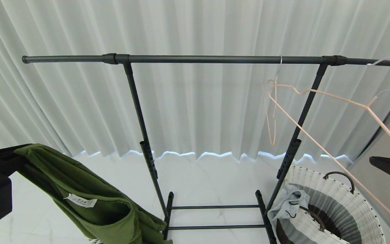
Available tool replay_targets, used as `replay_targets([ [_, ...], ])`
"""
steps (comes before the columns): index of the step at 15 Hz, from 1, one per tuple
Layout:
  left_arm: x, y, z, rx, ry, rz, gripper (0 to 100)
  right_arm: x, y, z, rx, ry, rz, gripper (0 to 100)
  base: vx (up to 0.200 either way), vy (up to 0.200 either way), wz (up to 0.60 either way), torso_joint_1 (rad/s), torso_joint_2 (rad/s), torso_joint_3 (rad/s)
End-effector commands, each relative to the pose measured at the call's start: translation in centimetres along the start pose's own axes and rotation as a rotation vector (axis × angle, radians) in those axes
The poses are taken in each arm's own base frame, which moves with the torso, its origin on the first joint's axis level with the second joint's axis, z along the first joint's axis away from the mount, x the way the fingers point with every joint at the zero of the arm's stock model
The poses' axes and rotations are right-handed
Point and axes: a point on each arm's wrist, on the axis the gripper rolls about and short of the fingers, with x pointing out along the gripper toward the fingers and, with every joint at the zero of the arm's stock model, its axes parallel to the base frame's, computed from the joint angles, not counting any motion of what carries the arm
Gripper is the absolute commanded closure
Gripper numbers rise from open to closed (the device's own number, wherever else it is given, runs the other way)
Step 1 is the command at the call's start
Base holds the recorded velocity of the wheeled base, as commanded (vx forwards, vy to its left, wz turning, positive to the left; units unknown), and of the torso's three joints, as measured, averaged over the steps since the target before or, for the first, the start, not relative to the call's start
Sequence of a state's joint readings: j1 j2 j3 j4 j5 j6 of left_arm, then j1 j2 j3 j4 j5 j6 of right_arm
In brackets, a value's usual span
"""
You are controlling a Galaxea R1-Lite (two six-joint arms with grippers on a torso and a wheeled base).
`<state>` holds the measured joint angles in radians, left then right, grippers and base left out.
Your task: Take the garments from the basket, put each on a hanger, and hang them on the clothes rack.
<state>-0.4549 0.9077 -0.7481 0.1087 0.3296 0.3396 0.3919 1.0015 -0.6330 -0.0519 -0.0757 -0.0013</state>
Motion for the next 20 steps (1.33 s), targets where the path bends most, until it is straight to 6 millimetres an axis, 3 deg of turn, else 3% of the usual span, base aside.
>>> replay_targets([
  [1, 0.0, 0.0, 0.0, 0.000, 0.001, -0.001, 100, 0.4, 0.7, 0.0, -0.019, 0.016, 0.052, 100, 0.000, 0.200, 0.00, 0.007, 0.00, 0.002],
  [9, 0.7, -0.2, 0.3, 0.120, 0.015, -0.012, 100, 1.2, 6.5, -0.5, -0.138, 0.087, 0.400, 100, 0.000, 0.000, 0.00, 0.000, 0.00, 0.000],
  [13, 4.3, -0.2, 3.0, 0.088, 0.090, 0.081, 100, 0.1, 9.2, -1.3, -0.183, 0.120, 0.572, 100, 0.000, 0.000, 0.00, 0.000, 0.00, 0.000],
  [15, 6.8, -0.8, 4.2, -0.010, 0.136, 0.129, 100, -0.5, 10.6, -1.6, -0.217, 0.132, 0.652, 100, 0.000, 0.000, 0.00, 0.000, 0.00, 0.000],
  [20, 8.3, -2.7, 5.4, -0.159, 0.122, 0.065, 100, 1.2, 13.3, -1.4, -0.219, 0.140, 0.686, 100, 0.000, 0.000, 0.00, 0.000, 0.00, 0.000],
])
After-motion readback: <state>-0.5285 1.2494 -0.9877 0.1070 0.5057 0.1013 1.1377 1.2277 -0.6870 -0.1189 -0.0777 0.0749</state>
